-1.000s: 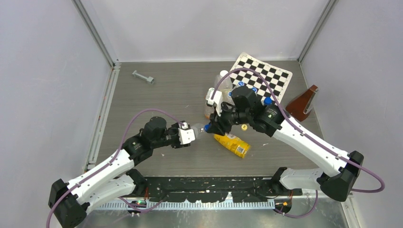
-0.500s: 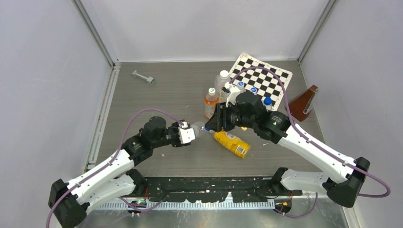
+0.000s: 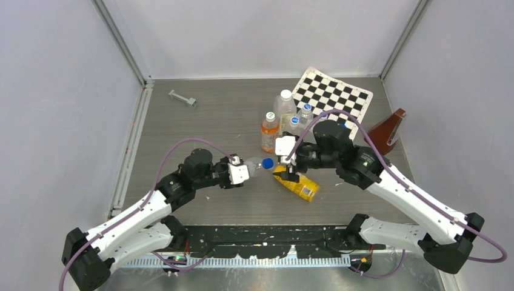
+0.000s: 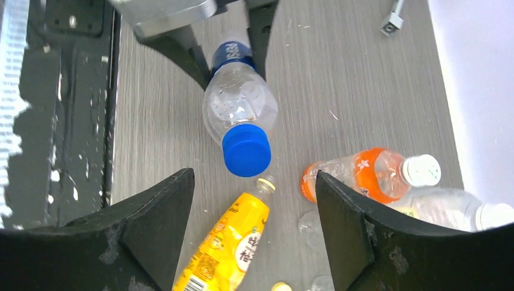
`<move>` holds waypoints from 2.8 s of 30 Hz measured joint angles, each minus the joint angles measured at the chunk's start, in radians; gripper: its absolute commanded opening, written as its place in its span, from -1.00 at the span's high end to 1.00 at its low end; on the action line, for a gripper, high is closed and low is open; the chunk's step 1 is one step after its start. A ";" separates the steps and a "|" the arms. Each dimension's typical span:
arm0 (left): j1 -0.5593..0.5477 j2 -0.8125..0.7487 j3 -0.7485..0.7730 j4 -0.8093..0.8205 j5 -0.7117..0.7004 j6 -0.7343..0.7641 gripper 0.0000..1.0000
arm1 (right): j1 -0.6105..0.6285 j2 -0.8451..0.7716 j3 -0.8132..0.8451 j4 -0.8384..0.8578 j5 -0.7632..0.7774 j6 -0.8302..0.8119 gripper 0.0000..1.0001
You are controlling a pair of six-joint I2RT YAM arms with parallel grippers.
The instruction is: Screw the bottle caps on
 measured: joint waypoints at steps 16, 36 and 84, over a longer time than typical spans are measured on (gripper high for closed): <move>0.000 0.038 0.000 -0.002 0.055 -0.009 0.00 | 0.000 0.137 0.110 -0.185 -0.131 -0.332 -0.29; -0.002 0.041 0.000 -0.008 0.080 -0.025 -0.01 | 0.014 0.194 0.118 -0.204 -0.159 -0.322 0.82; -0.013 0.058 -0.006 0.025 0.036 -0.019 -0.01 | 0.026 0.043 0.025 -0.151 -0.031 -0.196 -0.51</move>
